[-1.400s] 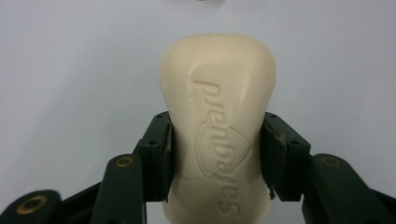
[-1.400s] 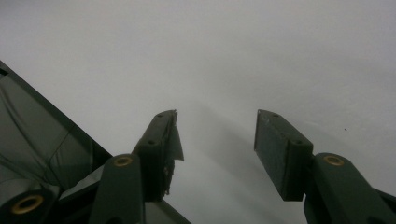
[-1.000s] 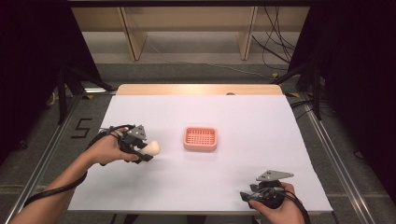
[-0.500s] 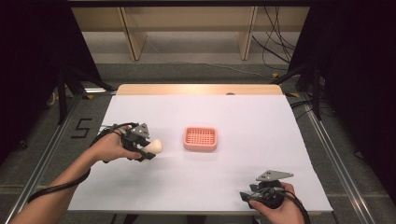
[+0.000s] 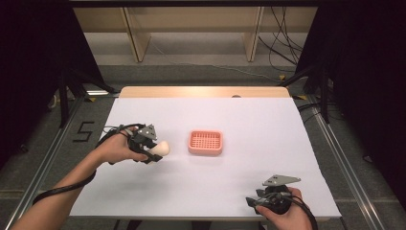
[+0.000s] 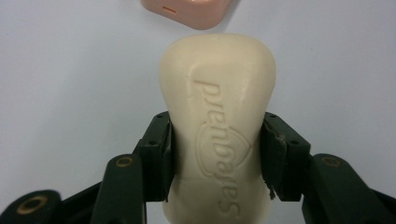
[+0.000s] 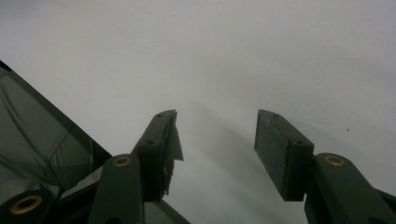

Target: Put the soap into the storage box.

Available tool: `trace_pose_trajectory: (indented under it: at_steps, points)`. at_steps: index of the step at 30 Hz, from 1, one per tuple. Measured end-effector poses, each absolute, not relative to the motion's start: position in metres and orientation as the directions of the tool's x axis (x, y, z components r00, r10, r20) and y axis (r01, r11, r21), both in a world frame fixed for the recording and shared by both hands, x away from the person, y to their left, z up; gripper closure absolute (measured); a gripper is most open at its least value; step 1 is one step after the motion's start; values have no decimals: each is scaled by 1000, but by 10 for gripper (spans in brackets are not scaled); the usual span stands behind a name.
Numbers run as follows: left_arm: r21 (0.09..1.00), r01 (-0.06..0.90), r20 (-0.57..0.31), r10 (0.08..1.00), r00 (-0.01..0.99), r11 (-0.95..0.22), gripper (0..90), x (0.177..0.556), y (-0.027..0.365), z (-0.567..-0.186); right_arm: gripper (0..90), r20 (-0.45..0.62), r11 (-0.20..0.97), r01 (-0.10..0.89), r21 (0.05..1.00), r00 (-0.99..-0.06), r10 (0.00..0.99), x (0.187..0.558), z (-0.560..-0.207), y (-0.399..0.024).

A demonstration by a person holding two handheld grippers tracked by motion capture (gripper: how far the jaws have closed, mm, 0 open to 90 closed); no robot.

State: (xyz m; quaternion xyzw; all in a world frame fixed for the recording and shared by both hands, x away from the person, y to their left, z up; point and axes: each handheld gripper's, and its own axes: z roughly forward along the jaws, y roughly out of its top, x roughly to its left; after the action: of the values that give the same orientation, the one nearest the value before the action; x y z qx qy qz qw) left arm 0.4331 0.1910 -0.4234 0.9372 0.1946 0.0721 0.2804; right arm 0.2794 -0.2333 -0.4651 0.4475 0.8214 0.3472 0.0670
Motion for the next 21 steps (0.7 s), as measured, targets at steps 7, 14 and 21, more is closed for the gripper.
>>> trace_pose_trajectory:
  at_steps: [7, 14, 21]
  points:
    - [553, 319, 26, 399, 917, -769, 496, 436, 186, -422, 488, 203, 358, 690, 629, -590, 781, 279, -465, -233]
    - [551, 309, 32, 389, 921, -776, 497, 439, 181, -421, 488, 203, 357, 690, 629, -590, 782, 279, -465, -234]
    - [555, 303, 33, 384, 923, -775, 496, 441, 175, -421, 487, 204, 358, 691, 627, -590, 781, 280, -465, -234]
